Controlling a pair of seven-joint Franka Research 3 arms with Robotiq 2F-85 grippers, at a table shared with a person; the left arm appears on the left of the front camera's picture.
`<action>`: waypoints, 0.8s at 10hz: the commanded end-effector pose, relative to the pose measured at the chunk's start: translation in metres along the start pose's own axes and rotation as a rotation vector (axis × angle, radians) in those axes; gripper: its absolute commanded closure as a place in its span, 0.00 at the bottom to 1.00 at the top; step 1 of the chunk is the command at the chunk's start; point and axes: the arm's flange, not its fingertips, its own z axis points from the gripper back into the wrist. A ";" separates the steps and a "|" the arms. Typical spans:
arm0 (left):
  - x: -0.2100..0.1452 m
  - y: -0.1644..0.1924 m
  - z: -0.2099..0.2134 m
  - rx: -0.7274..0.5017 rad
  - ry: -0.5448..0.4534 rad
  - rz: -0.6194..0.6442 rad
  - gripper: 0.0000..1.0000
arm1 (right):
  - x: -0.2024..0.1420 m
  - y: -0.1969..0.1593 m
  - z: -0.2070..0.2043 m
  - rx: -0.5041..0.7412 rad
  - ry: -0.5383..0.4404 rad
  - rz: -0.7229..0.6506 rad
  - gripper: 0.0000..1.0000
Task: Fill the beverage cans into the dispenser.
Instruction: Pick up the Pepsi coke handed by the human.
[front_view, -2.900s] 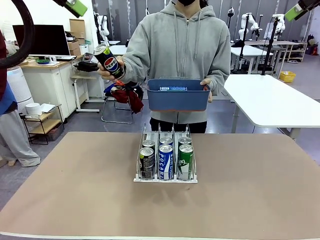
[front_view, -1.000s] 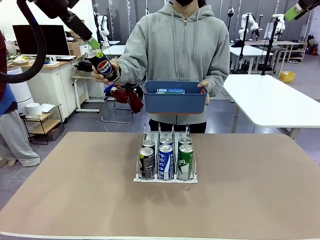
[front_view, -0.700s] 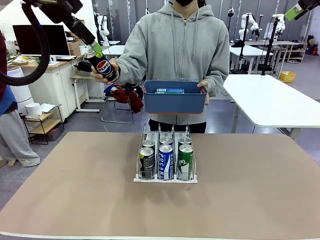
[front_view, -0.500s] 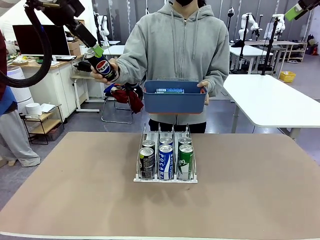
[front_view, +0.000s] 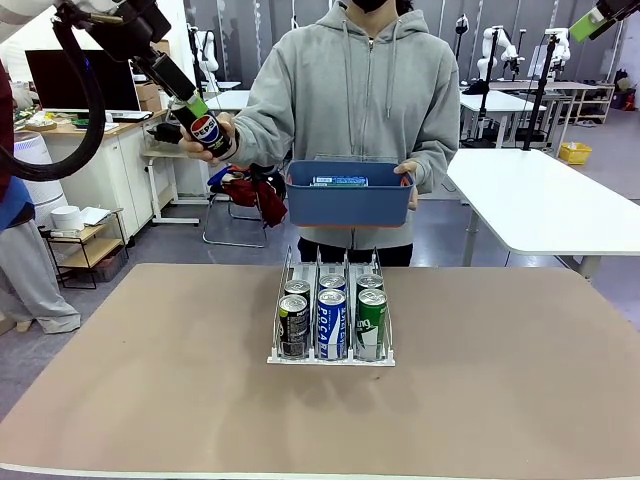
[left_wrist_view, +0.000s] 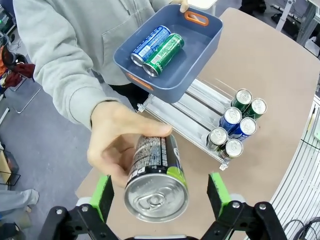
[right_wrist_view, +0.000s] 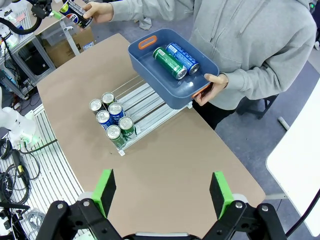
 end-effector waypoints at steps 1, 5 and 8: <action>-0.011 -0.008 -0.002 0.047 0.024 0.018 0.00 | -0.001 0.001 0.000 0.002 0.001 -0.005 0.00; -0.014 -0.005 -0.011 0.047 0.016 0.029 0.00 | -0.001 0.001 0.000 0.002 0.001 -0.005 0.00; -0.006 0.000 -0.017 0.055 -0.009 0.003 0.00 | -0.001 0.001 0.000 0.002 0.001 -0.005 0.00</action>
